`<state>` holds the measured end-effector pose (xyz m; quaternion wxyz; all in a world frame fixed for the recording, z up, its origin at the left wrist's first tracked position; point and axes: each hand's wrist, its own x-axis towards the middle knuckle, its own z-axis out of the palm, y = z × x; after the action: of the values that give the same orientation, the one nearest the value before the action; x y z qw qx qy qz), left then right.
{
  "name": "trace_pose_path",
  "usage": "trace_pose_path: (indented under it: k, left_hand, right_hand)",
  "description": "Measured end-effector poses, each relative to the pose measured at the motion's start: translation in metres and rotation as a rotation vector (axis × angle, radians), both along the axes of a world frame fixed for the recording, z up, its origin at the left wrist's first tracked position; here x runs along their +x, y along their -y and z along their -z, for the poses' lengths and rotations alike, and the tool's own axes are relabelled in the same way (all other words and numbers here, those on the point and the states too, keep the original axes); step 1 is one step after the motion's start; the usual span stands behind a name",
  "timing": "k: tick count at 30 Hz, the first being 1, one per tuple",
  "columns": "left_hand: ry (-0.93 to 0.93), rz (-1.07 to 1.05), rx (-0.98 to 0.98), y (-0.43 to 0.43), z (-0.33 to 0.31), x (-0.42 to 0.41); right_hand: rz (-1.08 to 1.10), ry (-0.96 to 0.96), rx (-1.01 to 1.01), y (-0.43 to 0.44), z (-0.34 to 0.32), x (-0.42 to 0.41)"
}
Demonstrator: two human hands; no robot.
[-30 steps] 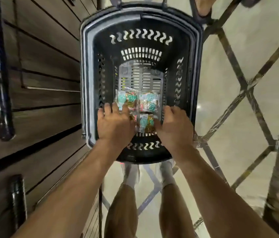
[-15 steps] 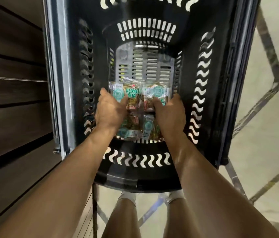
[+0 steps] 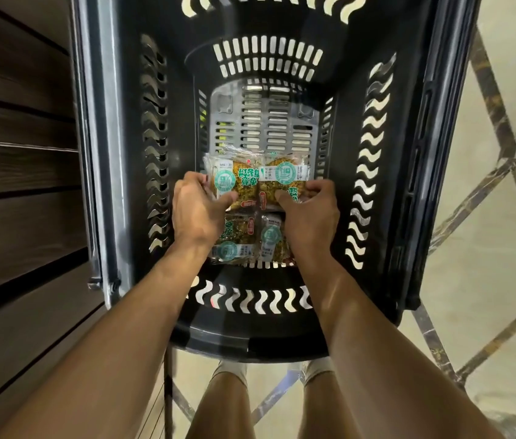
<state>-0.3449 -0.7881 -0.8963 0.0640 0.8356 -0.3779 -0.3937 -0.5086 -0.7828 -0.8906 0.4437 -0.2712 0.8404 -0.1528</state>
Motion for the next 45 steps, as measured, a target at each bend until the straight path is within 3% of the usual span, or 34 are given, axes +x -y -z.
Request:
trace_pose_path:
  k: [9,16,31,38,45]
  left_hand:
    - [-0.373,-0.386,-0.1,-0.009,-0.062,0.005]
    - [-0.579,-0.533,-0.177,-0.007,-0.182,0.009]
    - [-0.906,-0.638,-0.32,-0.018,-0.58,-0.034]
    - [-0.949,-0.736,-0.475,-0.052,-0.698,-0.022]
    - [-0.881,-0.941,-0.769,-0.12,-0.782,0.016]
  right_hand:
    - [0.252,0.403,-0.062,-0.006,-0.053,0.0]
    - [0.395,0.62,0.008,0.007,-0.172,-0.014]
    - [0.179,0.778,-0.215,0.028,-0.568,-0.089]
    - [-0.024,0.841,-0.271,0.034,-0.695,-0.089]
    - [-0.217,0.993,-0.218,0.03,-0.769,-0.015]
